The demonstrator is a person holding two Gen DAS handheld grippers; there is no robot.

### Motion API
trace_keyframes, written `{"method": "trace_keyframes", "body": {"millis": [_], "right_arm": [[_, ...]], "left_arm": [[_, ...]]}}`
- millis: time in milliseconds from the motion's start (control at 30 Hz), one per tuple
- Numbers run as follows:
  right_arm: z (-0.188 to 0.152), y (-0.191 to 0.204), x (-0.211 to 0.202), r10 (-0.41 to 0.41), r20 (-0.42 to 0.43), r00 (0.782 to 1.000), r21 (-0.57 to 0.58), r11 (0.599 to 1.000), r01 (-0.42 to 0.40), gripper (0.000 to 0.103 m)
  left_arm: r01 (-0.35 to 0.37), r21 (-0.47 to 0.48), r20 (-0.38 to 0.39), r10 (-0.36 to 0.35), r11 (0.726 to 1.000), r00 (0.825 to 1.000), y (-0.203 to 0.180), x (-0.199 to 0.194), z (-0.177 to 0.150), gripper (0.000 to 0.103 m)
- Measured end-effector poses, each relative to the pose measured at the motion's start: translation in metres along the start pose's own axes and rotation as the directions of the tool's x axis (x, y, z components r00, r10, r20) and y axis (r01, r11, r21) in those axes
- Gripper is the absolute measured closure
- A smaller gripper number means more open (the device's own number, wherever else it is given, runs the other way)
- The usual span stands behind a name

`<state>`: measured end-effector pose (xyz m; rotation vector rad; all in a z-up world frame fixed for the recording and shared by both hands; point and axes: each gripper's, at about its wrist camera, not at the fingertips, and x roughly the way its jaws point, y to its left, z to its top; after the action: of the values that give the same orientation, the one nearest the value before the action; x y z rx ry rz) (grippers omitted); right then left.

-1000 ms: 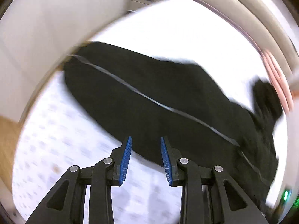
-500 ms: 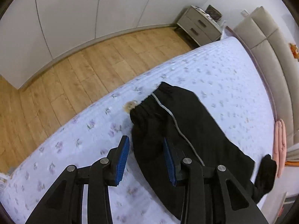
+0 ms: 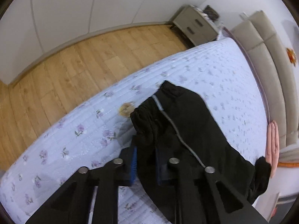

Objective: Fold large clothes
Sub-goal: 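Lift the sleeve with the left tool and fold it across the jacket body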

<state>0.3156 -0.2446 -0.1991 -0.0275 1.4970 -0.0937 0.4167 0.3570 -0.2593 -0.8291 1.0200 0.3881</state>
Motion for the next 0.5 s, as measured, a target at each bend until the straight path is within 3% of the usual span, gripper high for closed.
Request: {"method": "trace_keyframes", "body": {"millis": [267,367,500], "right_arm": [[-0.016,0.009,-0.021,0.012,0.027,1.000,-0.001,1.000,-0.012,0.023],[-0.017,0.005,-0.025,0.031,0.028,0.999,0.013,0.999,-0.031,0.023],[-0.020,-0.008,-0.031,0.051,0.040,0.998,0.025,0.998,-0.052,0.023]], "left_arm": [[0.071,0.151,0.100,-0.086,0.986,0.991,-0.042,-0.066,-0.021,0.092],[0.064,0.252,0.127,-0.099,0.966,0.987,-0.070,-0.092,-0.038,0.092],[0.079,0.388,0.133,-0.140,0.918,0.981,-0.112,-0.120,-0.069,0.092]]}}
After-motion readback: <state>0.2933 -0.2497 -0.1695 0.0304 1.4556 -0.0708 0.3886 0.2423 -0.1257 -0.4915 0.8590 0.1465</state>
